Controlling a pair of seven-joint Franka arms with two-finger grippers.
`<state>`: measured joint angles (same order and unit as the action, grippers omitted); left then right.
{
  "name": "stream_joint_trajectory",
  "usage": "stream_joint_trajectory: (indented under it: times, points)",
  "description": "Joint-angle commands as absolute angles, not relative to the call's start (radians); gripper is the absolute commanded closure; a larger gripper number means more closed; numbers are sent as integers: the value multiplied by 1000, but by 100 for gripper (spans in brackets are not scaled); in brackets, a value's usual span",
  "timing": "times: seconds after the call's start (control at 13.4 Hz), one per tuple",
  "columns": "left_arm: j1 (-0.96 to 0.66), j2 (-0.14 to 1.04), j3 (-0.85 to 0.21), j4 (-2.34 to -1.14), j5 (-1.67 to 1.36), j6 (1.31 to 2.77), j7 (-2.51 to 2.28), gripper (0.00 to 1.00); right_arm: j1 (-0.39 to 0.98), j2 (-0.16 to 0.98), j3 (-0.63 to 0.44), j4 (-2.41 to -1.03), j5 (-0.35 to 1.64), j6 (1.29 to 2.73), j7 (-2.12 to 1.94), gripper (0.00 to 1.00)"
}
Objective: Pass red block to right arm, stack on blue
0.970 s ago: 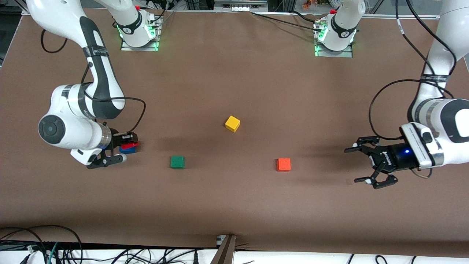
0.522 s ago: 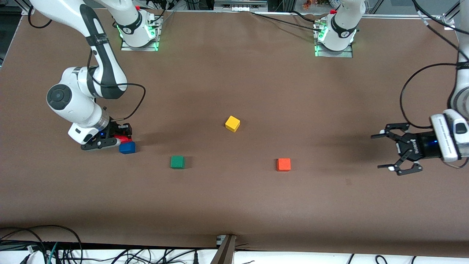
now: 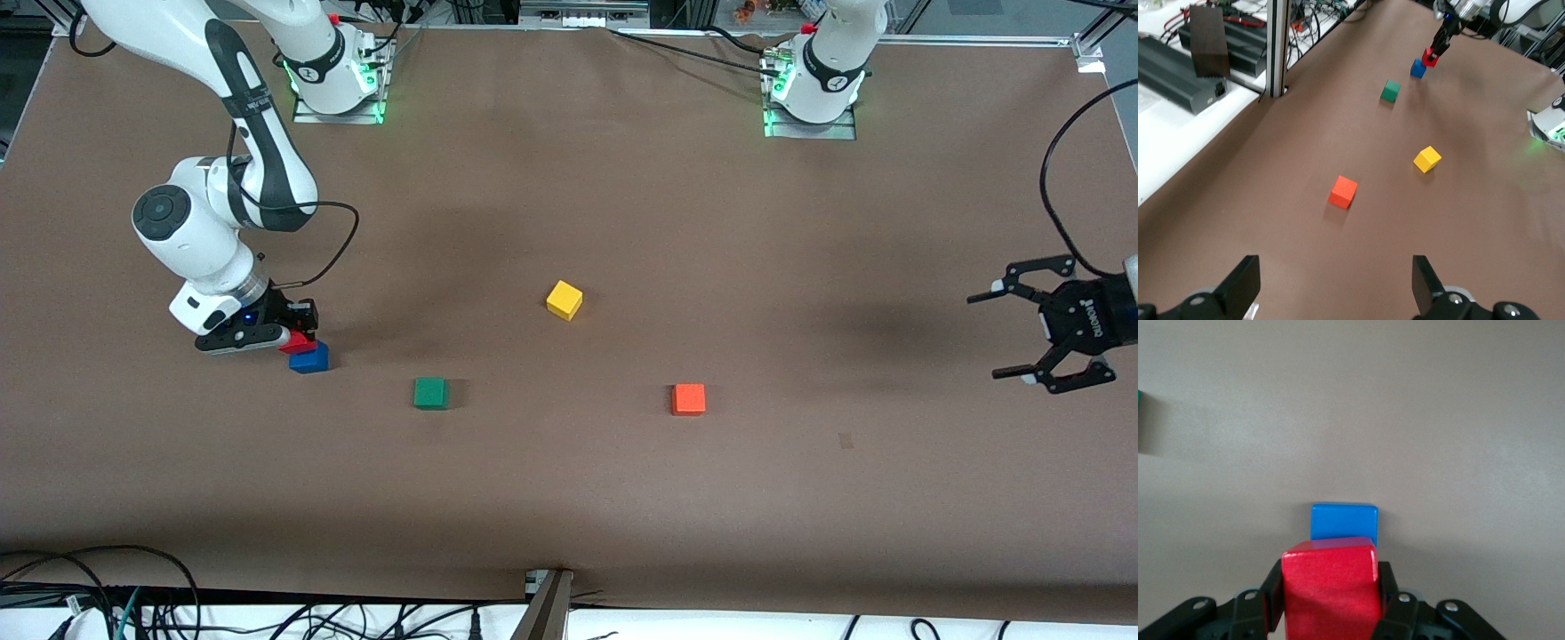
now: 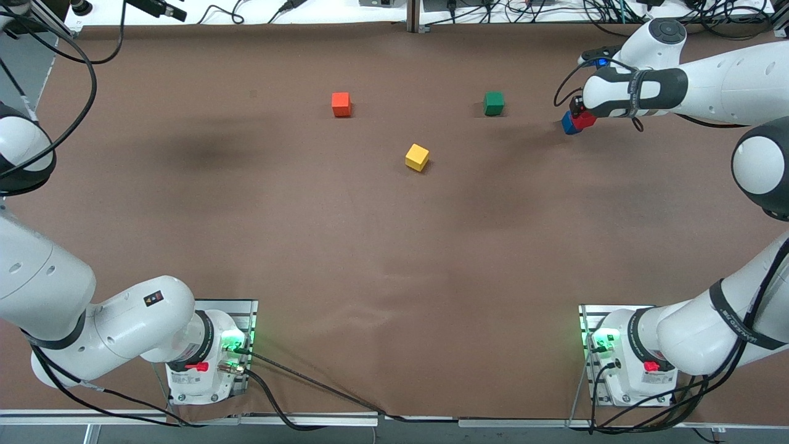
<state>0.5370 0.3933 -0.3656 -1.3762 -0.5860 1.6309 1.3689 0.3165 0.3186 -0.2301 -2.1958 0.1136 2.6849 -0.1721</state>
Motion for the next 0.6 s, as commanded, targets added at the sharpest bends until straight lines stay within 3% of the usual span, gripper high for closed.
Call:
stream_joint_trajectory:
  times: [0.0, 0.45, 0.52]
  points:
    - [523, 307, -382, -1378, -393, 1615, 1261, 0, 322, 305, -236, -2218, 98, 2732, -178, 91]
    - [361, 215, -388, -1378, -129, 1615, 937, 0, 322, 345, -236, -2217, 100, 2777, -172, 89]
    - [326, 209, -390, -1379, -106, 1614, 864, 0, 322, 345, -236, -2217, 100, 2777, -170, 84]
